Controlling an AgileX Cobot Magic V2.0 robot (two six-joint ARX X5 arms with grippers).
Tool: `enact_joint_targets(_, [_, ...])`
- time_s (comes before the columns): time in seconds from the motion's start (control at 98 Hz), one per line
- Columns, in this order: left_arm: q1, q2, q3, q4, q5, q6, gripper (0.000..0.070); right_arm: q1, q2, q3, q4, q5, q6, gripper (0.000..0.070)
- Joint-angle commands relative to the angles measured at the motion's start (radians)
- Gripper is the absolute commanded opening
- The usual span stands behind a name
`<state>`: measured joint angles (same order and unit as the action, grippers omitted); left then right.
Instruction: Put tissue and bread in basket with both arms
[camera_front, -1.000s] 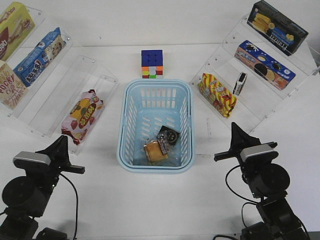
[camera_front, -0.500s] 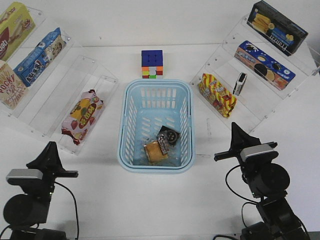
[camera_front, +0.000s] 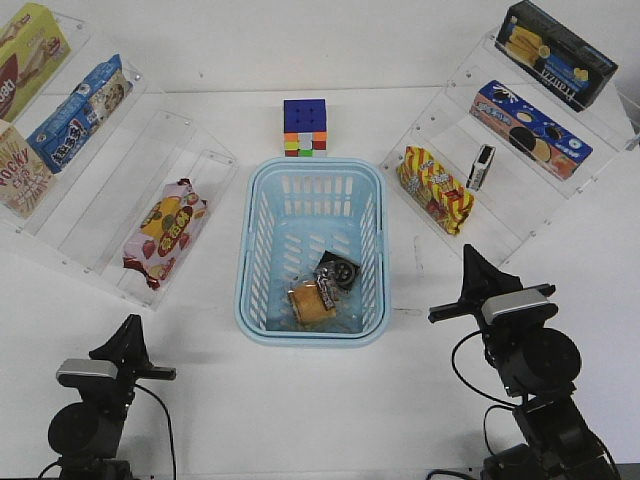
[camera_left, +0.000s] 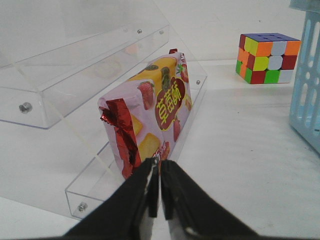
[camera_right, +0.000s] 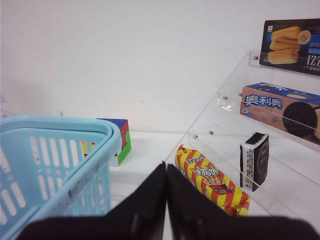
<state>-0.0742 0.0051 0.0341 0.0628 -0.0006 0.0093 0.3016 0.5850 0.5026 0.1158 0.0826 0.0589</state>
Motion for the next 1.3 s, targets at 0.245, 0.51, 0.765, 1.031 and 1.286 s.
enact_joint_targets(0.245, [0.000,-0.002,-0.020,0.014,0.001,-0.002,0.0001,0.006,0.005,0.009,0.010,0.002,-0.003,0.0000])
enact_joint_targets(0.51, [0.000,-0.002,-0.020,0.014,0.001,-0.002,0.0001,0.006,0.005,0.009,0.010,0.002,-0.003,0.0000])
enact_joint_targets(0.765, [0.000,-0.002,-0.020,0.014,0.001,-0.002,0.0001,-0.002,-0.009,-0.016,0.010,0.025,-0.075,0.0000])
enact_joint_targets(1.031, [0.000,-0.002,-0.020,0.014,0.001,-0.002,0.0001,-0.111,-0.274,-0.278,-0.003,-0.031,-0.212,0.0000])
enact_joint_targets(1.286, [0.000,-0.002,-0.020,0.014,0.000,-0.002,0.0001,-0.227,-0.526,-0.492,-0.135,-0.029,-0.200,0.0000])
